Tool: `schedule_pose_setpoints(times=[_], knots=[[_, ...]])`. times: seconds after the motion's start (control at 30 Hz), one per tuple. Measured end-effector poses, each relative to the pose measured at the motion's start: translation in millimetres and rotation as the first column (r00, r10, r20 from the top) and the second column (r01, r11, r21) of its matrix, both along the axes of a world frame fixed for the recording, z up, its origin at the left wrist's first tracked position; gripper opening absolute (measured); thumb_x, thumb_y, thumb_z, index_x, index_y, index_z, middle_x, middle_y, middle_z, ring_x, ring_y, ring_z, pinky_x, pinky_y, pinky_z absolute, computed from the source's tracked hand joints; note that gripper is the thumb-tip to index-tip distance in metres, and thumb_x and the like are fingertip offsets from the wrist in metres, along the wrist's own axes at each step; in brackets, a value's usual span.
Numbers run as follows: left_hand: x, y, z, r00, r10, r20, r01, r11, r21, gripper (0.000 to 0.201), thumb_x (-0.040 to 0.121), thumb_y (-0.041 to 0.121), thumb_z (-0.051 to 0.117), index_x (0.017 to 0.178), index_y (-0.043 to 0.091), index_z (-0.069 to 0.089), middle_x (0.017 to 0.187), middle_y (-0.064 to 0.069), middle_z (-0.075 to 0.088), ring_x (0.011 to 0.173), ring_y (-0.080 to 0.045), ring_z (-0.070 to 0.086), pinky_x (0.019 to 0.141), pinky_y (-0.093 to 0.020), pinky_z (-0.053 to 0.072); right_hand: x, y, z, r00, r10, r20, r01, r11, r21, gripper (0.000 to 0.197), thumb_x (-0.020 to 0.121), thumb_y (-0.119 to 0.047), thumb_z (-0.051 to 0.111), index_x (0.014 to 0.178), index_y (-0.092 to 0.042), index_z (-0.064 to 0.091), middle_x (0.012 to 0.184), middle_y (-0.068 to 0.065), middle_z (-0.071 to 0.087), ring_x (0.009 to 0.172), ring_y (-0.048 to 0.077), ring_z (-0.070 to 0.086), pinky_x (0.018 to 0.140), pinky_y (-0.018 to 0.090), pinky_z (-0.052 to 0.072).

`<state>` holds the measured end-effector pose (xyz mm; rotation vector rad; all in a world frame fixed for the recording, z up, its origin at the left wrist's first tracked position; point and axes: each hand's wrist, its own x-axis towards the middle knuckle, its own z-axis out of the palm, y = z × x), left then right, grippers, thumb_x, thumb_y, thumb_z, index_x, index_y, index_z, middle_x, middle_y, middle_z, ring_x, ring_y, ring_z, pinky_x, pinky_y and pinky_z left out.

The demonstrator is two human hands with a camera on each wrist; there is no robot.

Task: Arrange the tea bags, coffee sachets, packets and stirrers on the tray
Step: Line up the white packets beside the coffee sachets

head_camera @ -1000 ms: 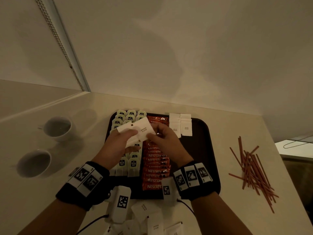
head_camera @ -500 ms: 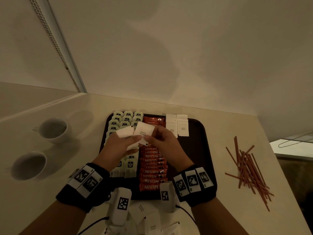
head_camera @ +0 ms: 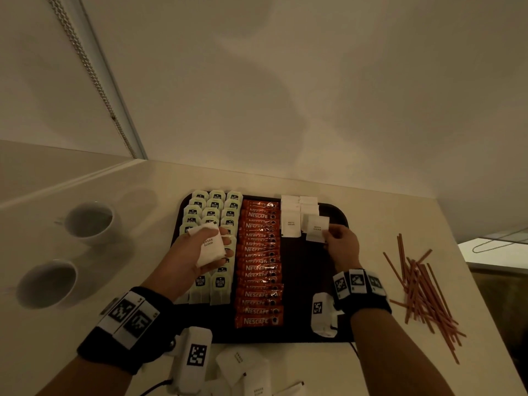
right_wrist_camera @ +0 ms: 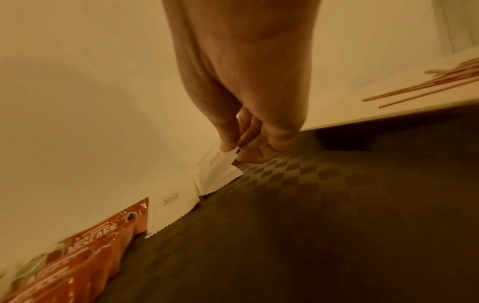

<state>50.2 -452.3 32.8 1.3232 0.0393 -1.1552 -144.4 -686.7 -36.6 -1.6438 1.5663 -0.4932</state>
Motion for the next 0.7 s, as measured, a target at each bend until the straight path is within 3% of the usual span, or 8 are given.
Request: schedule_pose_setpoints(times=[0.27,0.47,0.7], knots=[[0,3,0,1.000,0.008,-0.030,-0.008,1.000,-0.006,0.022,0.096,0.019,0.048,0.097,0.007,0.067,0.080,-0.009,0.072,0.065,-0.022,0.071,0.047,-0.022,0.054,10,-13,-5,0.994,0.072,-0.084,-0.075,0.997,-0.022,0.022,0.087,-0.015,0.064,0.106,-0.006,0.065,0.107,0.011,0.067,0.098,0.025,0.062,0.092,0.039,0.050],[2,3,3,0.984,0.048,-0.172,-0.063,0.995,-0.083,0.028,0.099,0.024,0.035,0.107,0.006,0.056,0.073,-0.012,0.073,0.061,-0.027,0.071,0.047,-0.026,0.056,16,-12,-4,0.992,0.046,-0.118,-0.054,0.997,-0.061,0.022,0.086,-0.016,0.066,0.104,-0.004,0.066,0.107,0.012,0.067,0.099,0.024,0.061,0.088,0.031,0.047],[4,6,7,0.970,0.011,-0.244,-0.050,0.986,-0.157,0.040,0.095,0.024,0.026,0.112,0.002,0.055,0.088,-0.022,0.071,0.074,-0.035,0.071,0.051,-0.030,0.057,21,-13,-3,0.972,0.061,-0.225,-0.083,0.993,-0.086,0.023,0.086,-0.017,0.066,0.102,0.000,0.062,0.108,0.014,0.064,0.102,0.028,0.058,0.078,0.025,0.037]])
